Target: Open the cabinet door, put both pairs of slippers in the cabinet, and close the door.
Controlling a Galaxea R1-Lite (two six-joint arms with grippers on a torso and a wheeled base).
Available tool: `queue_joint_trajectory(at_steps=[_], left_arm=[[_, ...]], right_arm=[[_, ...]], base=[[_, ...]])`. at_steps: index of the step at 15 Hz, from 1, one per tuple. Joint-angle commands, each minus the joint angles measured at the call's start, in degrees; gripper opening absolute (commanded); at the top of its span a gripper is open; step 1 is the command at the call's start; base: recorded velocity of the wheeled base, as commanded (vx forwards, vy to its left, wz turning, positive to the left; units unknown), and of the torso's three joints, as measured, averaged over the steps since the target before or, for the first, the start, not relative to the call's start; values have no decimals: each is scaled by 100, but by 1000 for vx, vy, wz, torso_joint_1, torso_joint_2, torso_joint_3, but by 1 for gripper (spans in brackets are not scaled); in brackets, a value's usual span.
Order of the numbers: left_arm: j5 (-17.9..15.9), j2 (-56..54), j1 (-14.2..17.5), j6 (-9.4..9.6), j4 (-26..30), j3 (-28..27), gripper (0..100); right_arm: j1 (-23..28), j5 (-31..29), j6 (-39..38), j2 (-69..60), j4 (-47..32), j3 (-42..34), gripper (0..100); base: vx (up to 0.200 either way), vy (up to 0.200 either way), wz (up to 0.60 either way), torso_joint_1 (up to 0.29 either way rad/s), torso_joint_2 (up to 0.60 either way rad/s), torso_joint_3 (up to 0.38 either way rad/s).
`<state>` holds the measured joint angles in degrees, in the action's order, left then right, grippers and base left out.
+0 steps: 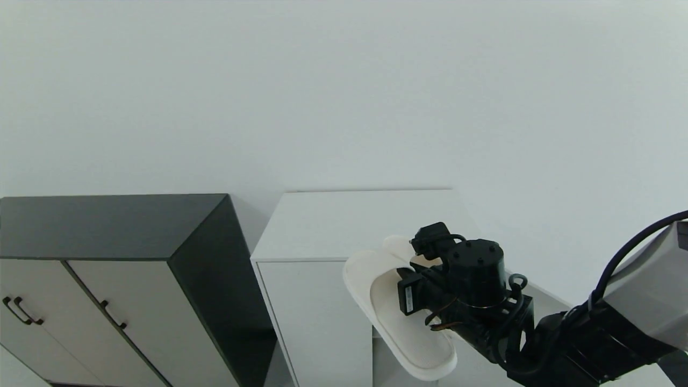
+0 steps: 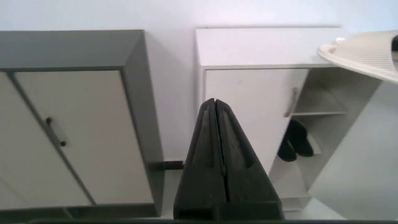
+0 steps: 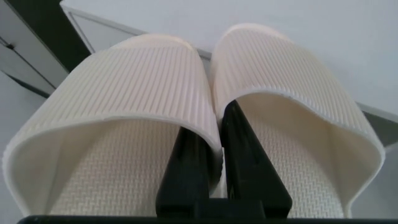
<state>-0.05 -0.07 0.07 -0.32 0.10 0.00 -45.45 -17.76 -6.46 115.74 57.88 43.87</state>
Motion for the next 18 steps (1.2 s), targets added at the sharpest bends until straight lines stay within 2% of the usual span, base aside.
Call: queue_joint_trajectory(at_steps=[1, 3, 8, 18], left_arm=[[5, 7, 1, -3, -1, 0, 0], [5, 7, 1, -3, -1, 0, 0], [5, 7, 1, -12, -1, 0, 0], [5, 7, 1, -12, -1, 0, 0]], right_arm=[[1, 1, 4, 98, 13, -19, 0], [-26, 1, 40, 37, 21, -116, 0], [-491, 10, 48, -570, 4, -591, 0], [-491, 62, 110, -552, 21, -714, 0]], base=[[0, -200, 0, 2, 2, 2], [0, -200, 0, 0, 0, 2], [0, 0, 0, 0, 0, 0], [0, 0, 0, 0, 0, 0]])
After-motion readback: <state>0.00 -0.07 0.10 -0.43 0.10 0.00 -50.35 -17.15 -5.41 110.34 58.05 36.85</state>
